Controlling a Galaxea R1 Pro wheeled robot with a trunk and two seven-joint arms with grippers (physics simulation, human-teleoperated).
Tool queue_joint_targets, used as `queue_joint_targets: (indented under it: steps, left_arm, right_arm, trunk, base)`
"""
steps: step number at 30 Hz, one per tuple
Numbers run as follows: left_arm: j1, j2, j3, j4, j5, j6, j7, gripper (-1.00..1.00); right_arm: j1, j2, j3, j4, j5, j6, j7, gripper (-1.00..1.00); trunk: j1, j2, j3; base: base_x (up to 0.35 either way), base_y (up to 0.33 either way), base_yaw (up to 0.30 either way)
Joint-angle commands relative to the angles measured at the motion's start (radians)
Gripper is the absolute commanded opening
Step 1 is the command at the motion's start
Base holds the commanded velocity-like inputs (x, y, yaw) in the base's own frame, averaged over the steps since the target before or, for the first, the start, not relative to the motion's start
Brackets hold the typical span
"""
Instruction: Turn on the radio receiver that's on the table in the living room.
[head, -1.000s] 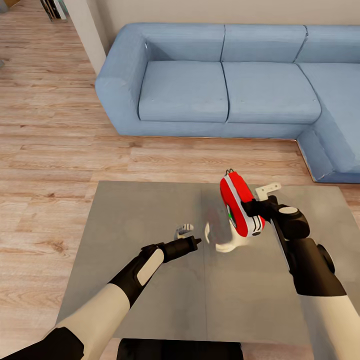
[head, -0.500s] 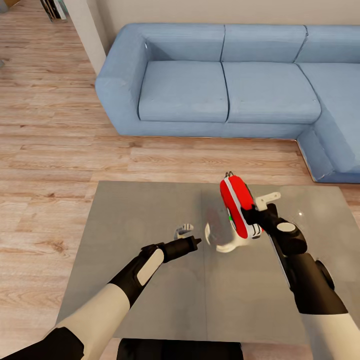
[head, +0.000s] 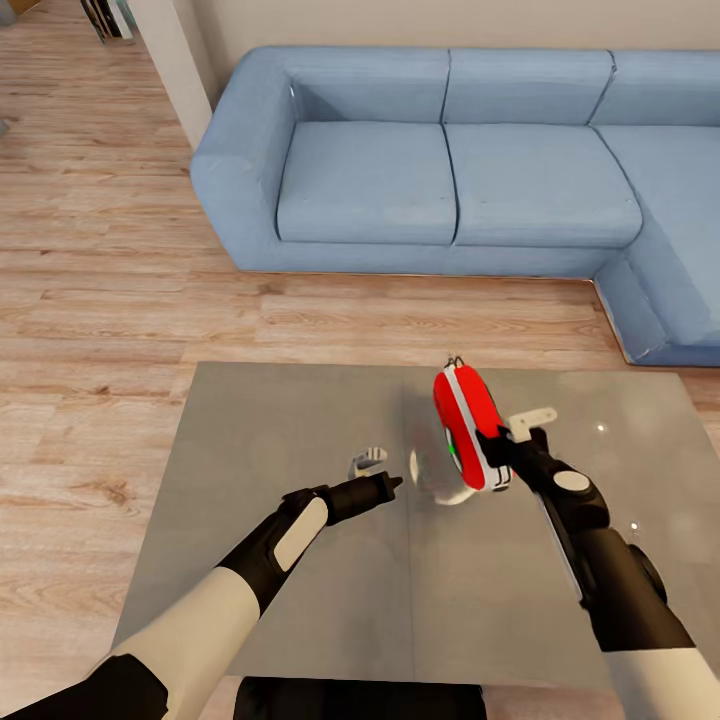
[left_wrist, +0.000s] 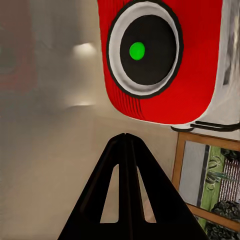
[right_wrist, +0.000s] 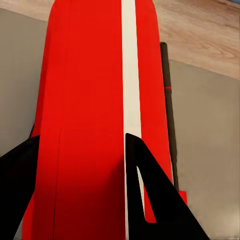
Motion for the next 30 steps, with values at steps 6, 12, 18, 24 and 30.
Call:
queue_joint_targets:
  steps: [6,12,18,24,30]
  left_arm:
    - [0.000,0.000,0.000,0.000,0.000,0.000,0.000,-1.00]
    - [0.000,0.000,0.001,0.000,0.000,0.000,0.000,-1.00]
    - [0.000,0.000,0.001,0.000,0.000,0.000,0.000,-1.00]
    - [0.000,0.000,0.001,0.000,0.000,0.000,0.000,-1.00]
    - [0.000,0.000,0.000,0.000,0.000,0.000,0.000,-1.00]
  right_arm:
    - [0.000,-0.001,-0.032,0.060,-0.035,-0.020,0.000,-1.00]
    - [0.000,-0.001,-0.038,0.064,-0.041,-0.021,0.002,-1.00]
    - [0.000,-0.001,-0.064,0.066,-0.074,-0.022,0.004,-1.00]
    - [0.000,-0.002,-0.067,0.114,-0.087,-0.067,0.001,-1.00]
    - [0.000,-0.004,-0.067,0.147,-0.086,-0.099,-0.001,-1.00]
  trunk:
    - [0.000,0.000,0.000]
    - [0.000,0.000,0.000]
    - [0.000,0.000,0.000]
    - [0.000,0.000,0.000]
    - [0.000,0.000,0.000]
  base:
    - [0.000,0.000,0.000]
    - [0.000,0.000,0.000]
    - [0.000,0.000,0.000]
    - [0.000,0.000,0.000]
    - [0.000,0.000,0.000]
